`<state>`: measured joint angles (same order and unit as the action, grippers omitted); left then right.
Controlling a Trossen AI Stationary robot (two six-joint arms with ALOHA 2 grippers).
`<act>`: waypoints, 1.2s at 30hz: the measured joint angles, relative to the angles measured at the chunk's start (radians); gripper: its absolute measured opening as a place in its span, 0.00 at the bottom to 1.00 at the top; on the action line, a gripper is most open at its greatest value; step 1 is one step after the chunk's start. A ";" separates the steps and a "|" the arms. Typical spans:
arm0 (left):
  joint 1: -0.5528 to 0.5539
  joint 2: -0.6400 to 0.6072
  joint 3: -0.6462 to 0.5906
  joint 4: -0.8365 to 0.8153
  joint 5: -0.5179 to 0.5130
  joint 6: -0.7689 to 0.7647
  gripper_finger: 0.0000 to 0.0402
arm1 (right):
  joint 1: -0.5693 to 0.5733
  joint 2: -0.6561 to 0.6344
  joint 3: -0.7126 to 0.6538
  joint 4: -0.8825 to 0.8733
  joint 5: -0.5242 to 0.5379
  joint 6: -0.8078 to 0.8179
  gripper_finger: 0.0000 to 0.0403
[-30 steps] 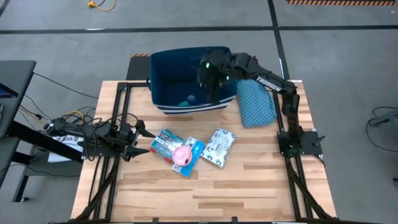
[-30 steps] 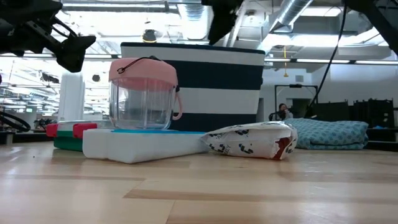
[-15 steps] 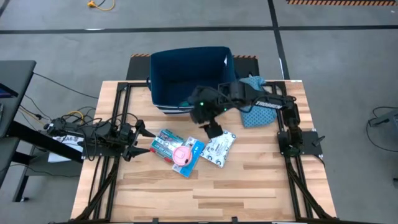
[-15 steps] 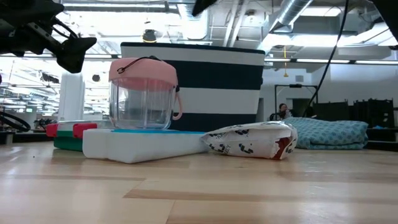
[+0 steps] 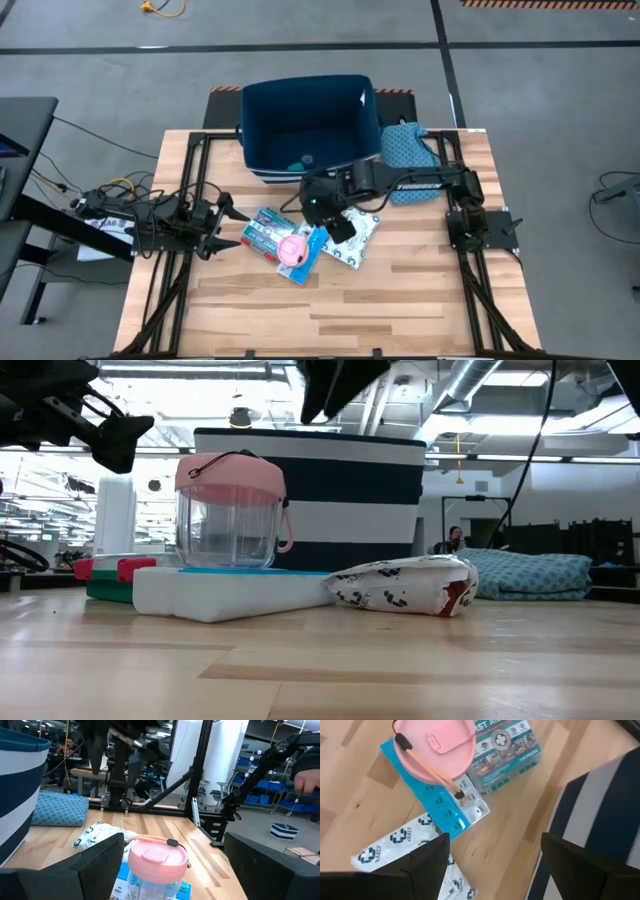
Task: Pack medical supplies into shirt
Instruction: Put the pink water bottle into the blue patterned shirt
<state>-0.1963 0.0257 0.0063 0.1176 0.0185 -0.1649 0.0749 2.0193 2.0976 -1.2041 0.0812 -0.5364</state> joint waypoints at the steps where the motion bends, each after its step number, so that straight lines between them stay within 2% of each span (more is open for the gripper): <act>1: 0.000 0.000 0.000 -0.002 0.000 0.001 0.83 | 0.000 0.000 -0.011 0.010 -0.001 -0.007 0.75; 18: 0.000 0.000 0.000 -0.026 0.001 -0.013 0.83 | 0.031 0.000 -0.228 0.226 -0.031 -0.234 0.75; 36: 0.000 0.000 0.000 -0.030 0.001 -0.015 0.83 | 0.042 -0.002 -0.349 0.365 -0.030 -0.249 0.75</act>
<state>-0.1961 0.0257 0.0065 0.0875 0.0196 -0.1795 0.1173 2.0174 1.7489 -0.8386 0.0509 -0.7852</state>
